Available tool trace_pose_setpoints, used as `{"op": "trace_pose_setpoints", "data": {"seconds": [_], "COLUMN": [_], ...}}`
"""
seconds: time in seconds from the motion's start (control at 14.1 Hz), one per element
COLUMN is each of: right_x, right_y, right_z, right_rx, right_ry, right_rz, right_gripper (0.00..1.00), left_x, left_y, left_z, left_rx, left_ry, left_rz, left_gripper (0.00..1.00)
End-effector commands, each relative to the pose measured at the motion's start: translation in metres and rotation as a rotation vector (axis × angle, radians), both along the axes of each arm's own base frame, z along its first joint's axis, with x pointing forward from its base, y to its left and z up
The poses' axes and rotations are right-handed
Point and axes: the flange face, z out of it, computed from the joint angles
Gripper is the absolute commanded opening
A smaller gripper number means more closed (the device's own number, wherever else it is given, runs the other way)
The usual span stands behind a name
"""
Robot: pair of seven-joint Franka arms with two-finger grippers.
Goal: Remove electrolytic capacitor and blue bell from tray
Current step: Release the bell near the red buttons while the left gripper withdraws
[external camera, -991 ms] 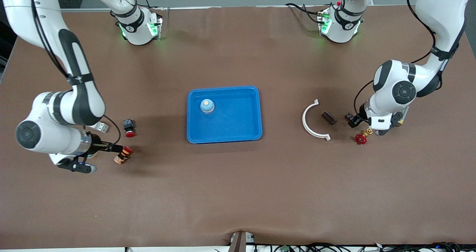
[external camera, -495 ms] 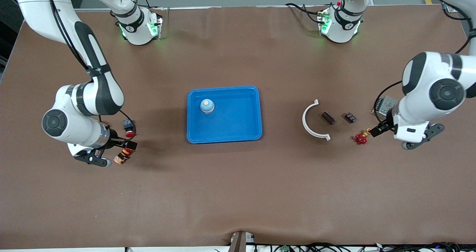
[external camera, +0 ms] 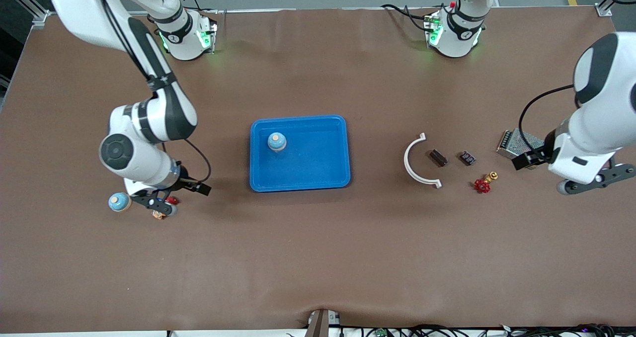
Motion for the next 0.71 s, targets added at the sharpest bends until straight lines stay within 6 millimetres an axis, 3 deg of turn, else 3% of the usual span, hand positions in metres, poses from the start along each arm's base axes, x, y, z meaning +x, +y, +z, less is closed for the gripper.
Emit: {"op": "trace_pose_setpoints", "data": {"seconds": [0.0, 0.35, 0.5, 0.64], "right_x": [-0.034, -0.063, -0.067, -0.071], "right_y": [0.030, 0.090, 0.094, 0.102], "right_z": [-0.004, -0.014, -0.018, -0.018], "right_rx": [0.007, 0.005, 0.002, 0.002], "right_ry": [-0.048, -0.041, -0.034, -0.033], "right_rz": [-0.034, -0.071, -0.063, -0.065], "right_gripper": [1.00, 1.00, 1.00, 1.00], "left_x": [-0.010, -0.032, -0.039, -0.054], "left_y": [-0.013, -0.040, -0.059, -0.075], "left_z": [0.046, 0.093, 0.103, 0.125], "left_rx": [-0.009, 0.000, -0.001, 0.001], "left_ry": [-0.002, -0.062, -0.078, -0.110], "left_rz": [-0.029, -0.056, -0.087, -0.121], "left_gripper": [1.00, 1.00, 1.00, 1.00]}}
